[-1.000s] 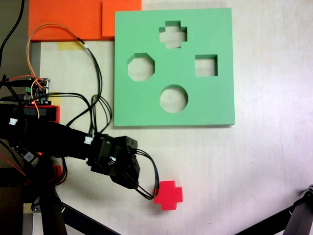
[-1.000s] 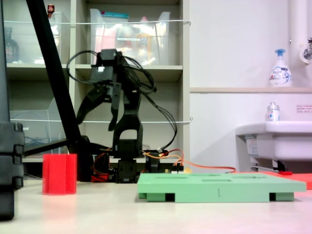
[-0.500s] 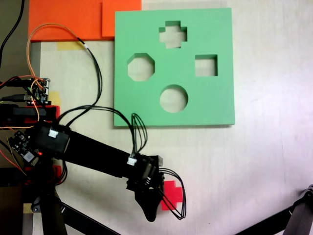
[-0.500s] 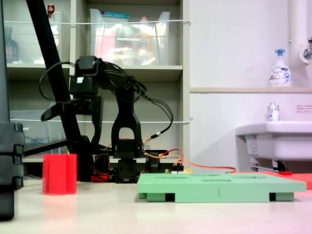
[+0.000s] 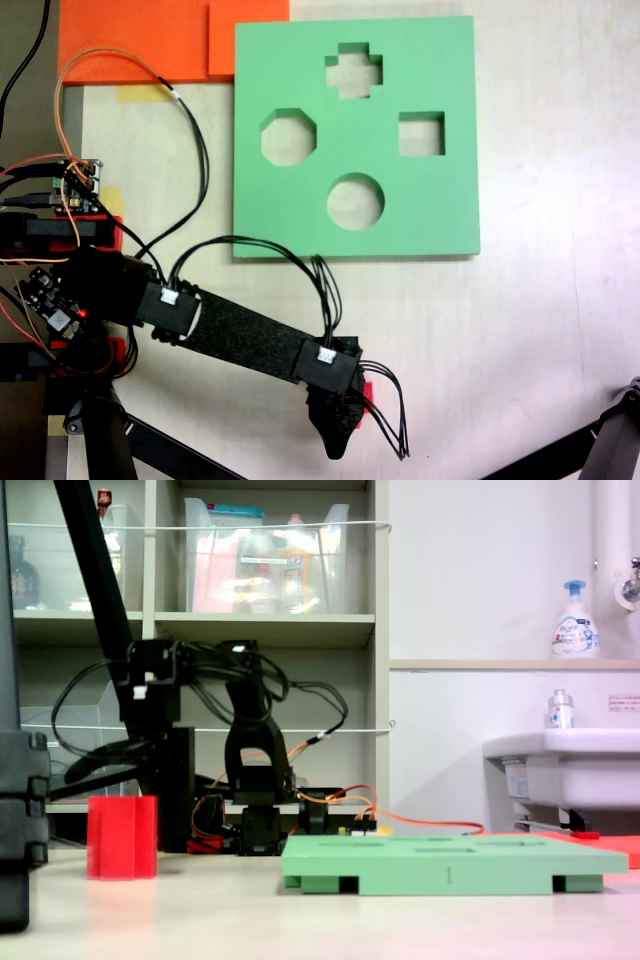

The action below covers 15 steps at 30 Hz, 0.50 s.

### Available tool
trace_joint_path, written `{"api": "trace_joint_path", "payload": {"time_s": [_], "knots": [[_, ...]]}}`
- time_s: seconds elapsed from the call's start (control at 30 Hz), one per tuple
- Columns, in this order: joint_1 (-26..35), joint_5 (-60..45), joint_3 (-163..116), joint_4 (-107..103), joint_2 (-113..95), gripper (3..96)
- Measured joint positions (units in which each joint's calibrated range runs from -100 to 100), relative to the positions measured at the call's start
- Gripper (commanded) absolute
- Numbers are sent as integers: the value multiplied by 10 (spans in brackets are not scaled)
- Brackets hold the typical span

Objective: Put the cross columnar block into the corresponding hole

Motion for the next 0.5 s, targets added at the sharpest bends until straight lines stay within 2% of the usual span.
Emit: {"api": "trace_joint_path", "payload": {"time_s": [0.17,0.2,0.3,0.5], "knots": [[-4,-8,3,8,40,943],[-5,-8,3,11,44,909],[-6,-8,3,14,53,695],[-11,-8,27,16,48,470]]}}
